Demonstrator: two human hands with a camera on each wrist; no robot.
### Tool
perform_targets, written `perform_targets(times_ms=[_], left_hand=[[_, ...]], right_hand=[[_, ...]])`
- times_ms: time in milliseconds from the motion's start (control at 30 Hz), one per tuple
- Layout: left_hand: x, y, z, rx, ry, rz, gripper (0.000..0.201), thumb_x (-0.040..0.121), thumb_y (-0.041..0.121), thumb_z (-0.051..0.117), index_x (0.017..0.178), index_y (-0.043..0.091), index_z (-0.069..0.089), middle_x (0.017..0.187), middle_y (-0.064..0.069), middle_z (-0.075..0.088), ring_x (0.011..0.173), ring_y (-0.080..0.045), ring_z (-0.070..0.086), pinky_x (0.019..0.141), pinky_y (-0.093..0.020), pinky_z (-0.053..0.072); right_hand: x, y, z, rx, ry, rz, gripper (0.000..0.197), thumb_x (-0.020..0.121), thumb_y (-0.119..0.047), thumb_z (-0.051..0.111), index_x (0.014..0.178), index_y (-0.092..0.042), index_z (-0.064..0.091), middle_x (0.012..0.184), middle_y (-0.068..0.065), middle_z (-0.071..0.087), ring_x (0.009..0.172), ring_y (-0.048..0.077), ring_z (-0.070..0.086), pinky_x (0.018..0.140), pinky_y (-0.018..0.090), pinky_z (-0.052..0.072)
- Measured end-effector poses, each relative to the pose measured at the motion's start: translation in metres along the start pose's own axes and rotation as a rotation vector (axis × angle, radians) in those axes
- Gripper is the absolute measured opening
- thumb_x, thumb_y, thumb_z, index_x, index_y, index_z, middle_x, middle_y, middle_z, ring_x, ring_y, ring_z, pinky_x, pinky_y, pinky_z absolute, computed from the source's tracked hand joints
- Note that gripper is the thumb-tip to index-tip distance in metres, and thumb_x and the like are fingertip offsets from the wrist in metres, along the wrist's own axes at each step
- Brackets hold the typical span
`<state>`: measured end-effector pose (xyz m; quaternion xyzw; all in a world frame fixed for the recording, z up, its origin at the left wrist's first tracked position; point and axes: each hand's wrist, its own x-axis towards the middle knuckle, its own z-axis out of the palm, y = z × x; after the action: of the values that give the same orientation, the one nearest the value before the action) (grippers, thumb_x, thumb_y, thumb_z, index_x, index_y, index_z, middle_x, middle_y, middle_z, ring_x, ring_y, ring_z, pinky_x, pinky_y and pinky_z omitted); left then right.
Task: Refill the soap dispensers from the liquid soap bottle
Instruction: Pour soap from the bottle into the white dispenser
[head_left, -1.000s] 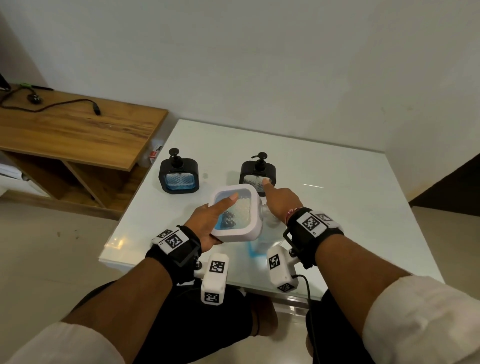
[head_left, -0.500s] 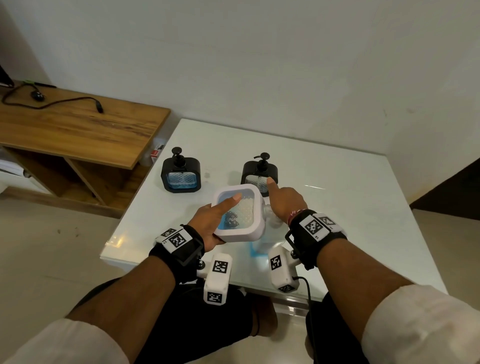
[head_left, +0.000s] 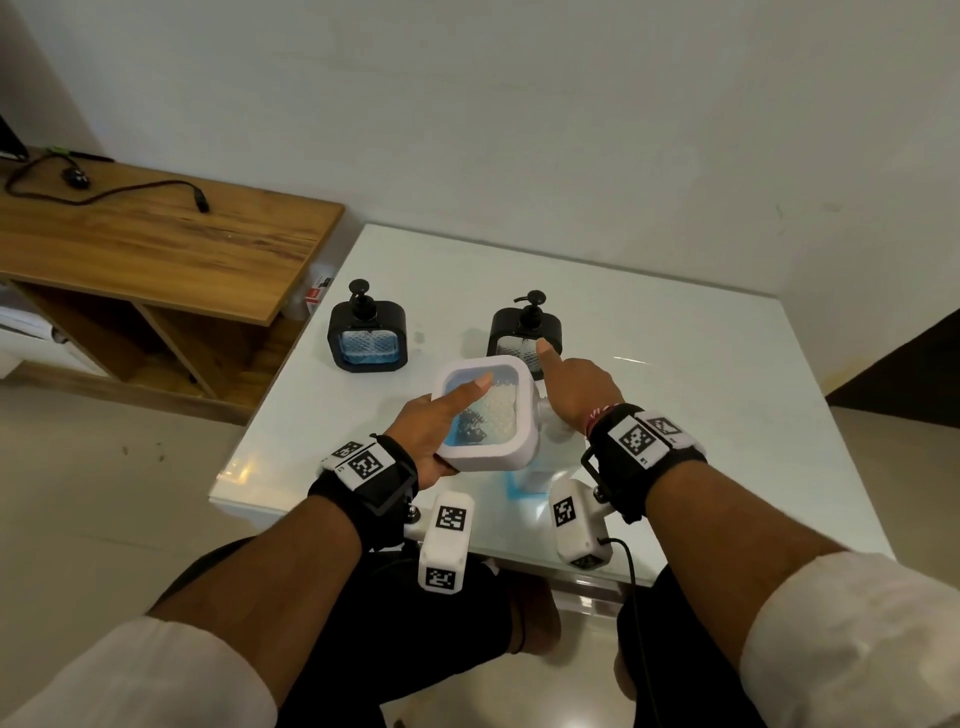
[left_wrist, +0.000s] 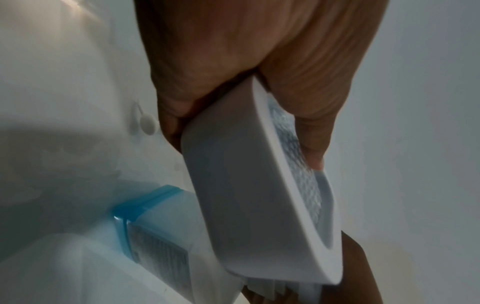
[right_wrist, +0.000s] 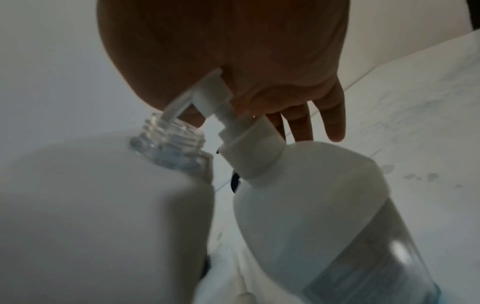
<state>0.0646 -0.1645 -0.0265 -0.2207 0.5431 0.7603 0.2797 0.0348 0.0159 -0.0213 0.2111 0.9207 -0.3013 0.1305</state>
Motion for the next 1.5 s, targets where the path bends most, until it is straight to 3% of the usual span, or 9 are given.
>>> perform_targets(times_ms=[133,333,600,767,867,1000,1167,1433,1500], left_hand=[[0.000,0.000,0.000,0.009,0.011,-0.002,0.086,0.050,0.042,0.089,0.128,0.014,0.065,0.121,-0.016,0.074,0.114,-0.037,0.069,0.098,-0.062,0.052],[0.003,0.001,-0.001,0.011,0.006,-0.009,0.084,0.052,0.041,0.087,0.128,0.013,0.065,0.121,-0.017,0.073,0.112,-0.037,0.069,0.093,-0.057,0.057],[0.000,0.001,0.000,0.006,-0.010,-0.003,0.082,0.052,0.041,0.087,0.126,0.013,0.066,0.122,-0.017,0.073,0.103,-0.035,0.070,0.092,-0.056,0.057],[0.004,0.000,-0.001,0.010,-0.005,-0.009,0.085,0.049,0.042,0.088,0.126,0.013,0.066,0.120,-0.017,0.073,0.104,-0.036,0.071,0.088,-0.055,0.058],[0.004,-0.002,-0.002,0.027,-0.008,-0.010,0.092,0.045,0.044,0.090,0.128,0.013,0.065,0.122,-0.017,0.073,0.113,-0.039,0.069,0.095,-0.061,0.055],[0.002,-0.001,-0.001,0.024,-0.005,-0.011,0.088,0.047,0.043,0.089,0.126,0.013,0.066,0.121,-0.017,0.073,0.106,-0.036,0.071,0.094,-0.059,0.056],[0.004,0.001,-0.002,0.016,0.006,0.000,0.081,0.049,0.042,0.088,0.123,0.015,0.067,0.121,-0.016,0.074,0.111,-0.037,0.070,0.098,-0.062,0.053],[0.006,-0.002,-0.002,0.019,-0.009,-0.017,0.080,0.053,0.041,0.088,0.126,0.014,0.067,0.120,-0.016,0.074,0.103,-0.035,0.071,0.093,-0.059,0.056],[0.007,-0.002,-0.002,0.010,-0.015,-0.016,0.075,0.055,0.040,0.087,0.123,0.015,0.068,0.120,-0.016,0.074,0.101,-0.034,0.071,0.094,-0.059,0.055]], right_hand=[[0.001,-0.002,-0.003,0.075,0.003,-0.047,0.064,0.099,-0.060,0.014,0.093,-0.011,0.054,0.100,0.011,0.055,0.092,0.027,0.049,0.086,0.034,0.035],[-0.001,-0.002,0.000,-0.051,-0.043,0.005,0.076,0.099,-0.061,0.014,0.121,-0.006,0.061,0.124,0.016,0.060,0.105,0.028,0.054,0.090,0.034,0.036],[-0.004,-0.005,-0.005,0.170,-0.040,-0.037,0.076,0.100,-0.059,0.014,0.127,-0.003,0.058,0.130,0.018,0.058,0.117,0.031,0.053,0.102,0.037,0.035],[-0.001,-0.001,0.000,0.139,-0.055,0.020,0.075,0.099,-0.061,0.019,0.125,-0.004,0.060,0.130,0.015,0.059,0.116,0.029,0.053,0.094,0.034,0.034],[0.002,0.005,0.001,0.126,-0.040,0.022,0.074,0.098,-0.062,0.020,0.116,-0.005,0.063,0.127,0.014,0.061,0.110,0.029,0.055,0.091,0.034,0.036],[0.000,0.004,-0.002,0.186,-0.007,0.000,0.077,0.099,-0.062,0.017,0.117,-0.003,0.063,0.122,0.017,0.062,0.110,0.030,0.056,0.097,0.037,0.038],[0.000,0.000,-0.001,0.068,0.014,0.019,0.076,0.100,-0.060,0.014,0.116,-0.003,0.062,0.120,0.017,0.061,0.094,0.026,0.049,0.084,0.032,0.034],[0.000,0.003,0.000,0.061,0.002,-0.005,0.072,0.099,-0.061,0.014,0.104,-0.006,0.061,0.119,0.018,0.062,0.094,0.026,0.050,0.084,0.032,0.034],[0.000,0.001,-0.001,0.092,0.016,-0.025,0.077,0.099,-0.062,0.013,0.110,-0.004,0.062,0.117,0.017,0.062,0.095,0.027,0.052,0.085,0.033,0.035]])
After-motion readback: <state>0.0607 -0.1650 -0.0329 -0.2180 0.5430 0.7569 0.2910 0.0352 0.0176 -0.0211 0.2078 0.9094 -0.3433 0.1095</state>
